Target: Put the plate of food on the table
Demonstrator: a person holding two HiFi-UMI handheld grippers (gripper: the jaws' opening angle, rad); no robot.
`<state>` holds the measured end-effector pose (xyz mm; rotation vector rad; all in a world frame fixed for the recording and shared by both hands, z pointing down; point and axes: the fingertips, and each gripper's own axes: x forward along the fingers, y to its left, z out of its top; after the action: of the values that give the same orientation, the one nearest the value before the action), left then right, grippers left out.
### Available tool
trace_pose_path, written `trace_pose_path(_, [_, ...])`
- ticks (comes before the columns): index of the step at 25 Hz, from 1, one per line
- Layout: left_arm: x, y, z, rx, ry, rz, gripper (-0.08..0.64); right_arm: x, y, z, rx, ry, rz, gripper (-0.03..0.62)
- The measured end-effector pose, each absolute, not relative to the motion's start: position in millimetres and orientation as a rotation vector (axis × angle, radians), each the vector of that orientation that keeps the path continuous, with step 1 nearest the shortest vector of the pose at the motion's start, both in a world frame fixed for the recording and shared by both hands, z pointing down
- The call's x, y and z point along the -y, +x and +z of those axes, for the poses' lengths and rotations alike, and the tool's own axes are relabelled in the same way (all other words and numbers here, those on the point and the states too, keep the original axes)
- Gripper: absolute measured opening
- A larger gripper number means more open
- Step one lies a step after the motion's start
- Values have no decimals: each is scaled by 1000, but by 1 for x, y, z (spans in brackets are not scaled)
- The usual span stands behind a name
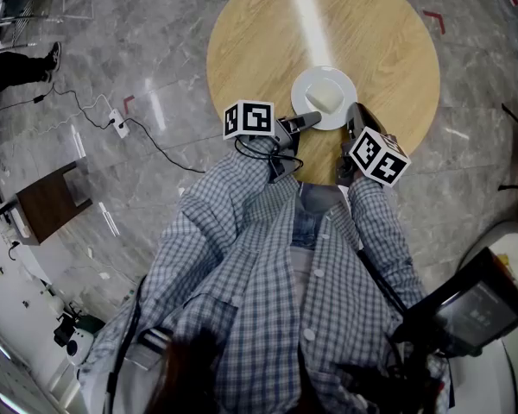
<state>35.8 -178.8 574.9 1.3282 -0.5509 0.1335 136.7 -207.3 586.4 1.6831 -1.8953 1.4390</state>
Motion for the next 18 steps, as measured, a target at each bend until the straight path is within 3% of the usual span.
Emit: trace_pose_path(18, [162, 28, 581, 513, 1289, 126, 149, 224, 143, 598, 1896, 1594, 1175, 41])
